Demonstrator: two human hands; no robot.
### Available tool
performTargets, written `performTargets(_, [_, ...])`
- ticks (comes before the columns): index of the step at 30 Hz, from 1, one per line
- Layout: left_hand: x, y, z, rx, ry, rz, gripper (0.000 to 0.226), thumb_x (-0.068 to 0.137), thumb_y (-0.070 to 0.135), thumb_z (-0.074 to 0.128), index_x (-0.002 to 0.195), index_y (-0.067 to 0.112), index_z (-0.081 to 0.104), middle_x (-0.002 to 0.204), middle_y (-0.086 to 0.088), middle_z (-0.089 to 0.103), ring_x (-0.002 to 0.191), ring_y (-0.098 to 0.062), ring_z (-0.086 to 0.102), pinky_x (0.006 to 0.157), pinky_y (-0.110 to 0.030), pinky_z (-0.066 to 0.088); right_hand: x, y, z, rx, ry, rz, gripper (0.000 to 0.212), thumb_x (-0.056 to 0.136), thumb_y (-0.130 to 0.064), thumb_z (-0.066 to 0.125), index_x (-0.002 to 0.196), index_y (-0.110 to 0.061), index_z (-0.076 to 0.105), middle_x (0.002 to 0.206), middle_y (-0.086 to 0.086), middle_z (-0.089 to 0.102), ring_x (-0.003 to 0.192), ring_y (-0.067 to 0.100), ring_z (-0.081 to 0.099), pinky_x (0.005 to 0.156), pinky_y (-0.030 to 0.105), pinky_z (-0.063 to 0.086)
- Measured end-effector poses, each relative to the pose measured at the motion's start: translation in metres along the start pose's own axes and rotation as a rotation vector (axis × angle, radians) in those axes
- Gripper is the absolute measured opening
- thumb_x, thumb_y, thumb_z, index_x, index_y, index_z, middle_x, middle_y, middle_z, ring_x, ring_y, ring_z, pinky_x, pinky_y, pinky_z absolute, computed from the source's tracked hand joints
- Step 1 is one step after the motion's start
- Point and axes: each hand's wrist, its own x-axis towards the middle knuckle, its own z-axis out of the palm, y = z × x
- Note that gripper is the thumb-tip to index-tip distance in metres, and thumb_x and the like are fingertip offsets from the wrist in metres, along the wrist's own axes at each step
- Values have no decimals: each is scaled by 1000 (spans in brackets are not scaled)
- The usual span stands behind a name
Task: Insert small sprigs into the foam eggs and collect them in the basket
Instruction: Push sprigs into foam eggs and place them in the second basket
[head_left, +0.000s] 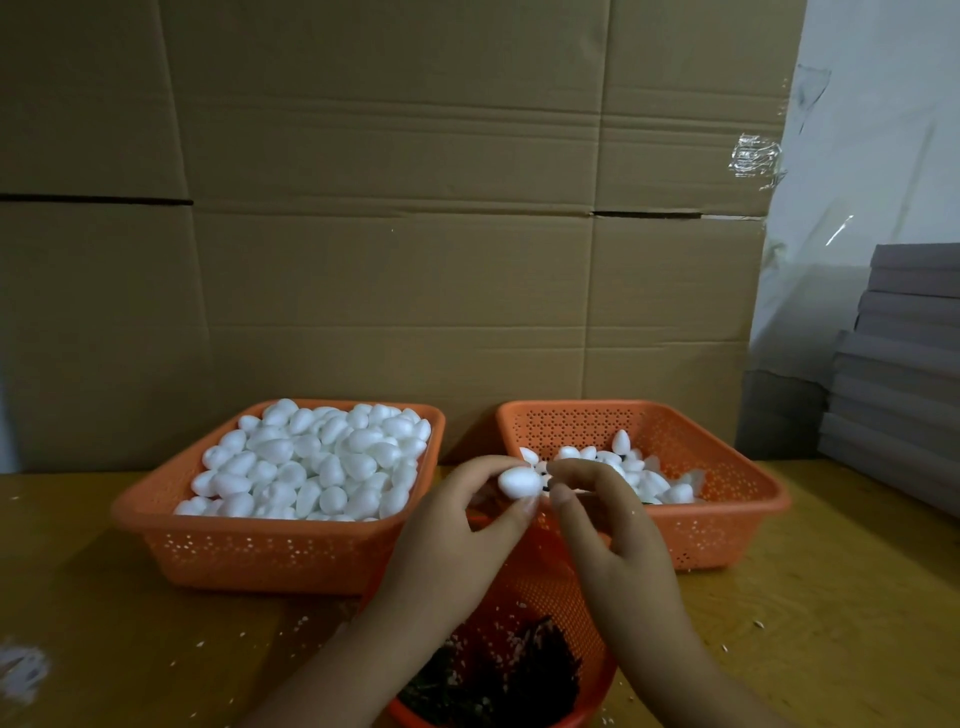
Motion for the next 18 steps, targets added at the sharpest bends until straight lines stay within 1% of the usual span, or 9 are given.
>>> performTargets(2, [1, 3, -1, -75, -18, -14, 22, 88, 24, 69, 106, 37, 69, 105, 26, 69, 102, 7, 62, 83, -10, 46, 4, -1, -3, 154, -17, 145, 14, 95, -23, 57, 90, -29, 69, 88, -9, 71, 81, 4, 65, 69, 12, 48])
performTargets(4, [1, 5, -1, -111, -51, -13, 25, 89, 19, 69, 110, 33, 69, 108, 23, 70, 105, 5, 62, 87, -14, 49, 6, -2, -4, 291, -67, 245, 17, 95, -23, 56, 91, -21, 72, 85, -1, 72, 77, 10, 66, 69, 14, 50])
performTargets(6, [1, 5, -1, -133, -67, -17, 27, 89, 16, 69, 110, 33, 69, 108, 22, 70, 105, 5, 62, 89, -18, 50, 5, -3, -2, 348, -125, 269, 16, 93, -23, 58, 92, -18, 73, 78, 1, 71, 72, 10, 66, 69, 15, 51])
performTargets(8, [0, 5, -1, -115, -64, -20, 28, 88, 17, 70, 108, 37, 68, 108, 24, 69, 105, 6, 61, 88, -18, 50, 4, -2, 0, 327, -132, 242, 11, 90, -21, 63, 93, -18, 72, 75, -1, 70, 72, 9, 65, 70, 17, 51])
performTargets(10, [0, 4, -2, -21, -42, 14, 28, 87, 22, 70, 106, 42, 68, 108, 25, 67, 106, 6, 60, 87, -18, 49, 3, 0, 0, 219, -102, 182, 7, 87, -23, 68, 92, -24, 72, 79, -3, 70, 76, 8, 66, 72, 21, 50])
performTargets(13, [-2, 2, -4, 297, -12, 160, 28, 85, 32, 64, 111, 42, 62, 106, 25, 60, 104, 4, 55, 81, -19, 49, 2, 3, -2, -28, -33, 11, 11, 81, -28, 73, 90, -34, 69, 80, -12, 66, 78, 6, 63, 71, 23, 50])
performTargets(15, [-3, 4, -5, 547, 19, 258, 29, 82, 38, 55, 111, 42, 59, 105, 25, 58, 101, 3, 52, 76, -16, 47, -1, 3, -2, -235, -9, -161, 15, 81, -30, 71, 95, -34, 66, 82, -17, 62, 82, 5, 61, 72, 23, 50])
performTargets(16, [-4, 5, -6, 642, 33, 300, 28, 80, 38, 55, 108, 40, 59, 103, 23, 58, 98, 3, 52, 73, -16, 47, -2, 3, -1, -334, -4, -243, 17, 81, -31, 69, 98, -33, 66, 84, -19, 59, 84, 3, 59, 72, 23, 50])
performTargets(18, [-6, 5, -5, 739, 47, 348, 25, 78, 34, 62, 103, 36, 62, 99, 21, 58, 94, -1, 54, 68, -16, 46, -3, 5, 0, -447, -1, -328, 20, 83, -32, 66, 103, -30, 66, 89, -20, 56, 86, 3, 56, 72, 25, 50])
